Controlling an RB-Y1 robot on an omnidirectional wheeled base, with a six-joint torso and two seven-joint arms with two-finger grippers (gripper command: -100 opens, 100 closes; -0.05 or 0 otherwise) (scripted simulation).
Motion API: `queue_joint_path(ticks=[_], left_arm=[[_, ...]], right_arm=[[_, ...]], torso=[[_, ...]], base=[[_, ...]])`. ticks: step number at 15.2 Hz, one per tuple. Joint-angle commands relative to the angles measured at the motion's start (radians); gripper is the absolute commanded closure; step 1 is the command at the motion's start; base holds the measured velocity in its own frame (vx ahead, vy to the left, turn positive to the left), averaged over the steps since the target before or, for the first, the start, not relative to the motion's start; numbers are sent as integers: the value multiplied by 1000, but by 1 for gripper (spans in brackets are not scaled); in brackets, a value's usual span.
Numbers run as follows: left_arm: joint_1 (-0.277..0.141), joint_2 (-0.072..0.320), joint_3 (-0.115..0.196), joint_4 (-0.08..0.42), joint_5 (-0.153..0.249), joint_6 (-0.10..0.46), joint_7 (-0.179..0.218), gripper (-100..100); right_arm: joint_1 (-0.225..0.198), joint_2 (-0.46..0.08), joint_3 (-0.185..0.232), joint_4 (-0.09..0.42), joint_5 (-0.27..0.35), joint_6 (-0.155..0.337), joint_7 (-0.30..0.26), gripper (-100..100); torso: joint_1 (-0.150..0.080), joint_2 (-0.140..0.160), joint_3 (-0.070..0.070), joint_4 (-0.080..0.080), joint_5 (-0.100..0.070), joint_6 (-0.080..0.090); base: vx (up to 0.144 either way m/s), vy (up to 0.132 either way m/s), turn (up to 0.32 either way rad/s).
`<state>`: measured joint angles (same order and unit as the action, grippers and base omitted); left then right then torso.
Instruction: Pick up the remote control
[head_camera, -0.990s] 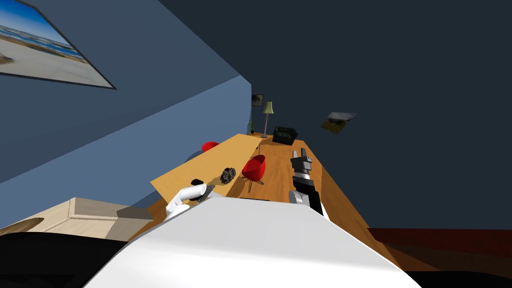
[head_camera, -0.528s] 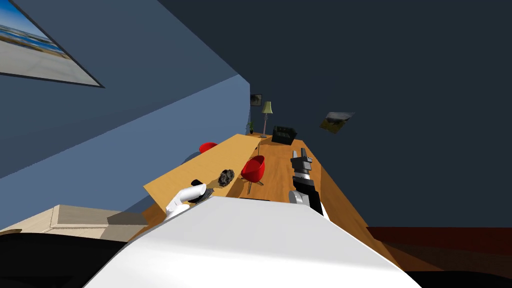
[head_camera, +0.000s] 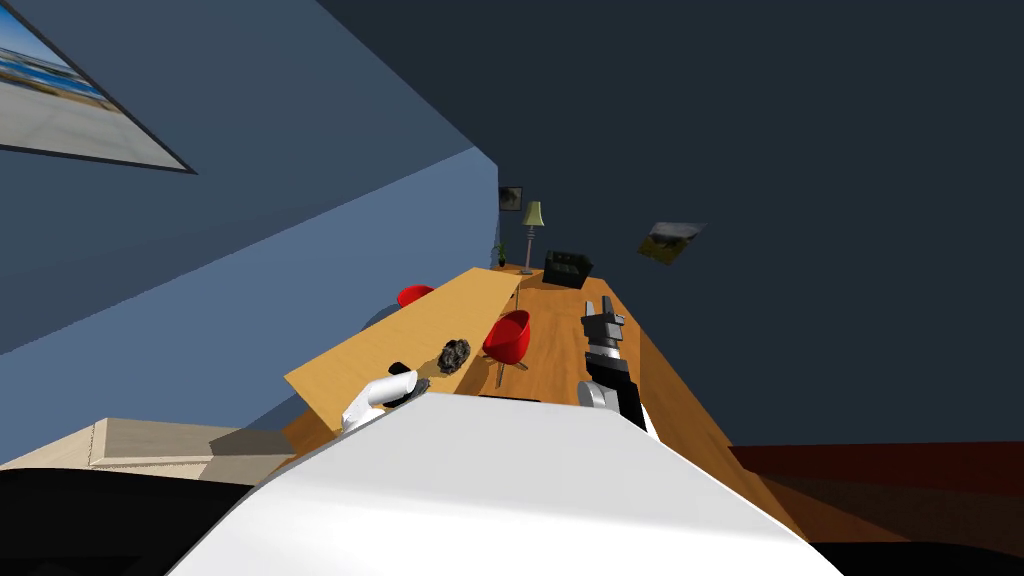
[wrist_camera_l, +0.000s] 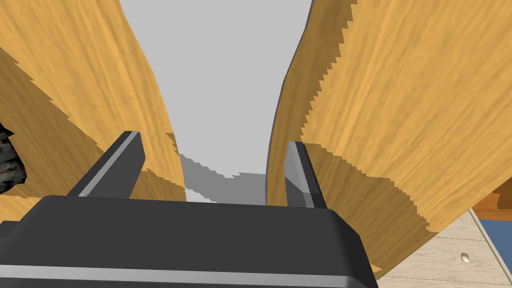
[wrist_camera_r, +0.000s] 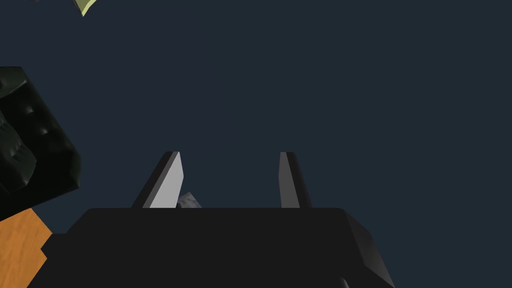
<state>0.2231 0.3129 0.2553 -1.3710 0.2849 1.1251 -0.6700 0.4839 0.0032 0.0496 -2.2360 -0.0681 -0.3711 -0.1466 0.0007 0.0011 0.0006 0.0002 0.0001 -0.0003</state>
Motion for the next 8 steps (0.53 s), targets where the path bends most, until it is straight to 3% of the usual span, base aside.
queue_joint_path(ticks=[1, 4, 5, 8], left_arm=[[0, 0, 0, 0, 0, 0, 0, 100], [0, 0, 0, 0, 0, 1, 1, 100], [9, 8, 13, -36, 10, 34, -11, 100], [17, 16, 27, -74, 19, 70, -23, 100]], right_arm=[[0, 0, 0, 0, 0, 0, 0, 0], [0, 0, 0, 0, 0, 0, 0, 0], [0, 0, 0, 0, 0, 0, 0, 0], [0, 0, 0, 0, 0, 0, 0, 0]], torso=[[0, 0, 0, 0, 0, 0], [-1, -1, 0, 0, 0, 0], [-1, -1, 0, 0, 0, 0], [-5, -1, -1, 0, -1, 0]], base=[[-5, 7, 13], [0, 0, 0], [7, -27, 40], [11, -55, 47]])
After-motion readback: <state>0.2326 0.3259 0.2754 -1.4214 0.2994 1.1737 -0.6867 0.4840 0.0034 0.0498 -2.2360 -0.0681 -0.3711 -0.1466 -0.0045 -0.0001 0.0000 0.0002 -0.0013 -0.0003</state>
